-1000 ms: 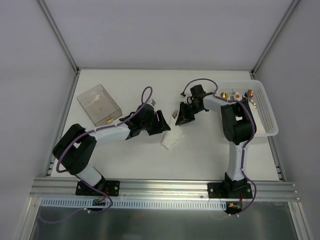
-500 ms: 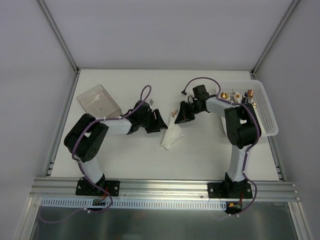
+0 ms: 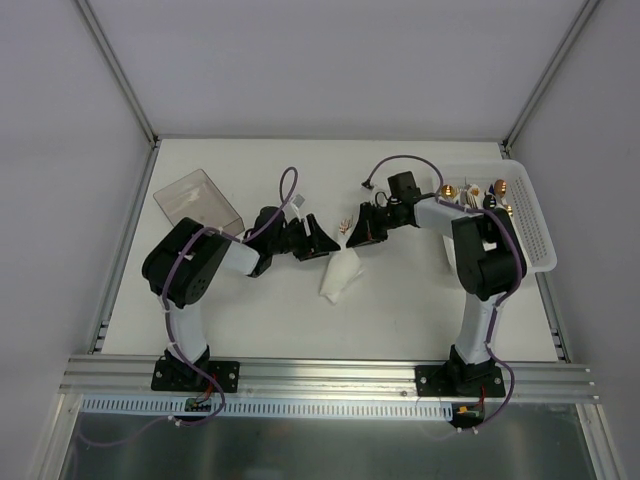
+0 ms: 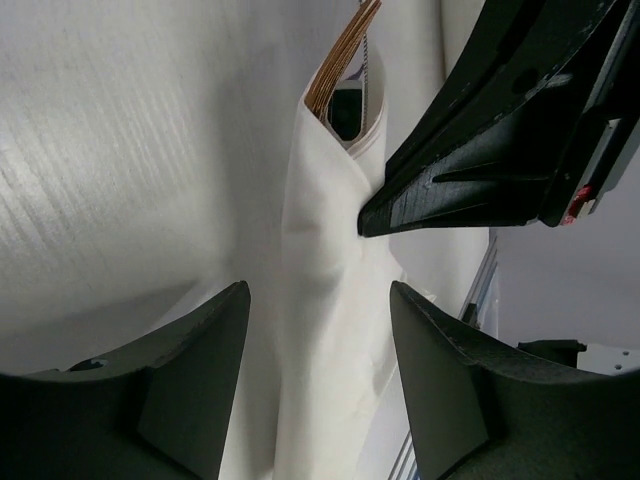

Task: Place the utensils on the paper napkin and roll it up

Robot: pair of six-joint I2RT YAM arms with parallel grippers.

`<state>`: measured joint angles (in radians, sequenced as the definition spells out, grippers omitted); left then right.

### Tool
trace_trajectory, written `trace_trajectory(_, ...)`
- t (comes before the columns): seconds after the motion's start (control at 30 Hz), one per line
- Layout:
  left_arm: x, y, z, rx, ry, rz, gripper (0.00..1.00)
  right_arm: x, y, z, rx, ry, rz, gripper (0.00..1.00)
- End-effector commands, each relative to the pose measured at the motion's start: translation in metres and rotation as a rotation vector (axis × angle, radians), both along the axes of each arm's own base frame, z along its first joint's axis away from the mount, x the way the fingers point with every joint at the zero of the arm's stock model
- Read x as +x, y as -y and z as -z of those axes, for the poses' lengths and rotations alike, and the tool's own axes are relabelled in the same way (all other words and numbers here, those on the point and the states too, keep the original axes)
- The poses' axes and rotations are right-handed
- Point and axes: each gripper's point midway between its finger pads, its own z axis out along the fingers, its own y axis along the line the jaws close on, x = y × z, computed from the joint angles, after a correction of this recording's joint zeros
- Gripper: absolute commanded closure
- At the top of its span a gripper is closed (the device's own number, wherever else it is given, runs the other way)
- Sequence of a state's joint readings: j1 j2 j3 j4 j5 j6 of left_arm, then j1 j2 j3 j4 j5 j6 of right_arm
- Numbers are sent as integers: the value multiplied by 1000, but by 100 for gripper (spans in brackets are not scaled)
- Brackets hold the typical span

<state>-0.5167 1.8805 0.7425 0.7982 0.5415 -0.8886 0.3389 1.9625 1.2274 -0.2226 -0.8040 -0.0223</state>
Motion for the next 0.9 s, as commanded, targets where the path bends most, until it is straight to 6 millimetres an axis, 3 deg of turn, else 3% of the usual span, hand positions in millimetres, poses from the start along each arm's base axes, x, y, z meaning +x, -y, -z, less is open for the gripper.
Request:
trace_trajectory(0.0,6,8,-29,-106,158,59,41,2,-7,-41,114,110,-53,100)
trace_trajectory(0.37,-3,6,-31,-235,275,156,39,-8,-11,-62,202,150,-110,100)
trace_trajectory(0.87,-22,15,-69,-373,399,271,44,-13,-13,-67,236,147,-157,100)
